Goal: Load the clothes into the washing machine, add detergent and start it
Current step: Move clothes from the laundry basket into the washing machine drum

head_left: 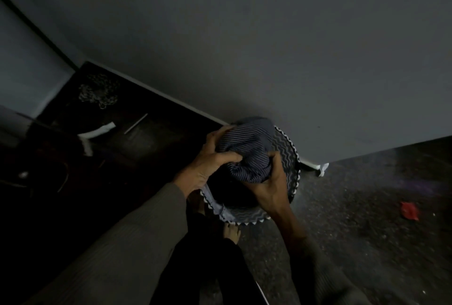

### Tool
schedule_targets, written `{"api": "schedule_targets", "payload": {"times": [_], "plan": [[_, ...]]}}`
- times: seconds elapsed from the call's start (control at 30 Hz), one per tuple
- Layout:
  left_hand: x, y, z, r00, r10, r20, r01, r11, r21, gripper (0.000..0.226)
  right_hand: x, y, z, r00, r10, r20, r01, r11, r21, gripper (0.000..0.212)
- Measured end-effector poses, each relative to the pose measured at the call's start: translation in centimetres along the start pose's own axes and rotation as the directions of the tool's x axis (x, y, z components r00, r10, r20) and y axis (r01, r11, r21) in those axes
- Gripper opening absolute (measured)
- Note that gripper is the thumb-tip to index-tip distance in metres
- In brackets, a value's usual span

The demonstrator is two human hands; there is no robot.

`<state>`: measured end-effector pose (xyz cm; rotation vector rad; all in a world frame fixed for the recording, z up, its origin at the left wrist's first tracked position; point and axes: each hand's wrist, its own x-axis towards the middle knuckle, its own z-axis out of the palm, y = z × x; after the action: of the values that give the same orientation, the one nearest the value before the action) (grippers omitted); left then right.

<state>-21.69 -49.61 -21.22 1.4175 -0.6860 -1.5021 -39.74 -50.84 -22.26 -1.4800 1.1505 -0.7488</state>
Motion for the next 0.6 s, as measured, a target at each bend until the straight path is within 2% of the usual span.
{"api": "schedule_targets", "payload": {"times": [0.1,0.13,0.2,0.27,0.33,0.4,0.47,0.53,0.6], "plan": [[-2.8,1.3,0.1,0.999,-0.049,-0.021,0.046,0.991,-0.123,0.135,-0.7,-2.9,-1.0,0.999,-0.042,-0.009,0.042,0.999,0.019,0.05],[-3.6,1.6,0.2,0.997,-0.072,-0.004,0.07,0.983,-0.169,0.146,-0.9,-3.9,-1.3,0.999,-0.054,0.007,0.054,0.998,0.022,0.049],[-5.3,2.4,0.6,0.998,-0.054,0.033,0.06,0.968,-0.243,0.151,-1.3,-5.6,-1.8,0.996,-0.062,0.07,0.058,0.997,0.054,0.049],[-6.6,3.6,1.2,0.997,-0.055,0.055,0.07,0.937,-0.342,0.143,-1.9,-7.5,-2.3,0.989,-0.037,0.144,0.023,0.995,0.101,0.056],[-7.8,5.0,1.9,0.994,-0.082,0.077,0.106,0.91,-0.401,0.121,-2.3,-9.3,-2.7,0.979,0.008,0.203,-0.041,0.987,0.158,0.065],[-8.7,6.2,2.2,0.995,-0.074,0.071,0.096,0.916,-0.39,0.097,-2.6,-10.8,-3.2,0.967,0.03,0.255,-0.083,0.976,0.202,0.073],[-9.7,7.4,2.1,0.996,-0.066,0.054,0.083,0.892,-0.444,0.077,-2.8,-11.6,-4.1,0.927,0.035,0.372,-0.151,0.946,0.286,0.077],[-10.7,8.7,1.9,0.997,-0.035,0.066,0.064,0.853,-0.518,0.06,-3.0,-13.3,-4.8,0.884,0.042,0.465,-0.249,0.885,0.393,0.066],[-12.0,10.2,1.5,0.999,-0.012,0.036,0.029,0.844,-0.536,0.043,-2.8,-14.5,-5.2,0.935,0.079,0.347,-0.268,0.799,0.539,0.041]]}}
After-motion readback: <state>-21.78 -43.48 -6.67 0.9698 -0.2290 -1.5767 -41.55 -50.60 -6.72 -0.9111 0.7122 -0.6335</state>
